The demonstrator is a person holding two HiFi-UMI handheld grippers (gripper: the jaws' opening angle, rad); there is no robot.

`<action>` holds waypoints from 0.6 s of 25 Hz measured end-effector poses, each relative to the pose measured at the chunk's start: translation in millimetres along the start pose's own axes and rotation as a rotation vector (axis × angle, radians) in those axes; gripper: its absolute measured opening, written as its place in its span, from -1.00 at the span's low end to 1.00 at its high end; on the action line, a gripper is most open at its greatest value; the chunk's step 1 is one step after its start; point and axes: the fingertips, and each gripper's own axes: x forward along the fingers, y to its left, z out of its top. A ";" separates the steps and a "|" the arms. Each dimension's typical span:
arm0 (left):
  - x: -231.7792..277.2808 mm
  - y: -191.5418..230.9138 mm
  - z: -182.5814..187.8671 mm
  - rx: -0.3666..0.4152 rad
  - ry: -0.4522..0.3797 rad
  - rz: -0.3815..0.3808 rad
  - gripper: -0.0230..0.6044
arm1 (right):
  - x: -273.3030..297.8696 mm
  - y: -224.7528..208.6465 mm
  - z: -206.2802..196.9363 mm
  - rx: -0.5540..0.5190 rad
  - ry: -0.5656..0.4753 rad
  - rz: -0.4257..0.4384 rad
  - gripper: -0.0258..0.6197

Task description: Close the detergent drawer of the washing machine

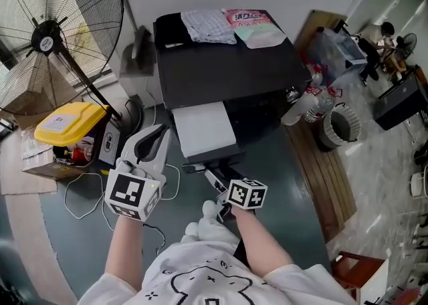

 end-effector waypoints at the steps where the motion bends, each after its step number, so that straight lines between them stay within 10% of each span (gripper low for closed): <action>1: 0.7 0.3 0.2 0.002 0.002 0.003 -0.87 | 0.9 -0.8 0.3 -0.001 0.002 -0.001 -0.06; 15: 13.2 4.6 -3.1 0.068 0.042 0.048 -0.87 | 25.3 -1.1 17.9 0.001 -0.001 -0.003 -0.06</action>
